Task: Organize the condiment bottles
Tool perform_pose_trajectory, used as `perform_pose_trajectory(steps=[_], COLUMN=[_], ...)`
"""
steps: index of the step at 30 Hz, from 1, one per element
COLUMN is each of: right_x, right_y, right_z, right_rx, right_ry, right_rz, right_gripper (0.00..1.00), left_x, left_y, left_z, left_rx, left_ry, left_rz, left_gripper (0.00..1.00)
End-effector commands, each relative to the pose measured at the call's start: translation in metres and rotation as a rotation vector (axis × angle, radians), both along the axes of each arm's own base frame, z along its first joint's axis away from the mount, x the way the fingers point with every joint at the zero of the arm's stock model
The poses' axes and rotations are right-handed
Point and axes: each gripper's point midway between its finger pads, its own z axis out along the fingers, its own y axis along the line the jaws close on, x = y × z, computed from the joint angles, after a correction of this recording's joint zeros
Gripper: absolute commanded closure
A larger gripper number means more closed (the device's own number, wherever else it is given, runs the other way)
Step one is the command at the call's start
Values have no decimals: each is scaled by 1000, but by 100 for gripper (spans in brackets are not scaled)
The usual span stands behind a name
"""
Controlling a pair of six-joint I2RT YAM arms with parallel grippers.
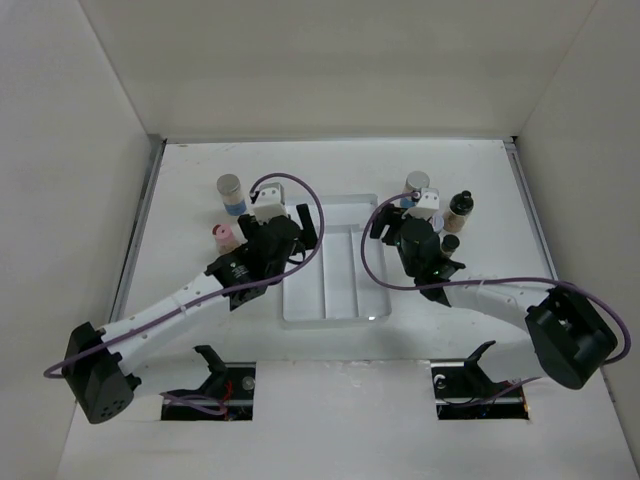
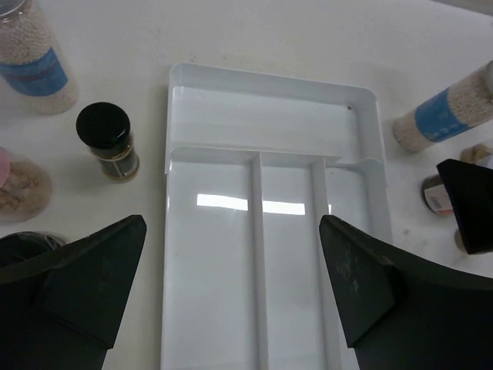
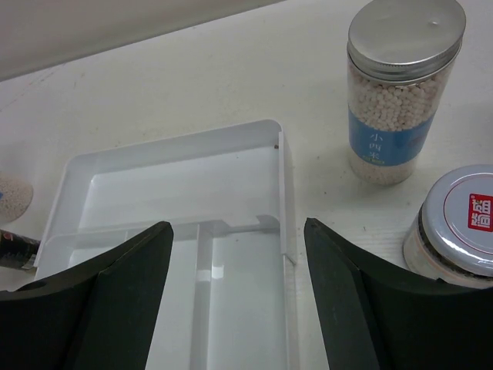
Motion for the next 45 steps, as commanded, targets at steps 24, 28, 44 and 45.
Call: perform_pose_trajectory(steps=[24, 28, 44, 45], right_x=[1, 2, 2, 2], right_y=[11, 11, 17, 17], right_z=[28, 25, 22, 22], right_rx=[35, 32, 26, 26], right_ry=[-67, -63, -56, -58], right_rz=[31, 31, 48, 48], right_gripper=[52, 44, 31, 31], left_x=[73, 78, 121, 122], left_y=[57, 70, 73, 72], left_z=[-17, -30, -74, -76], left_rx=[152, 175, 165, 168], left_ry=[20, 38, 106, 109], left_rz=[109, 168, 190, 189], left_gripper=[44, 36, 40, 42])
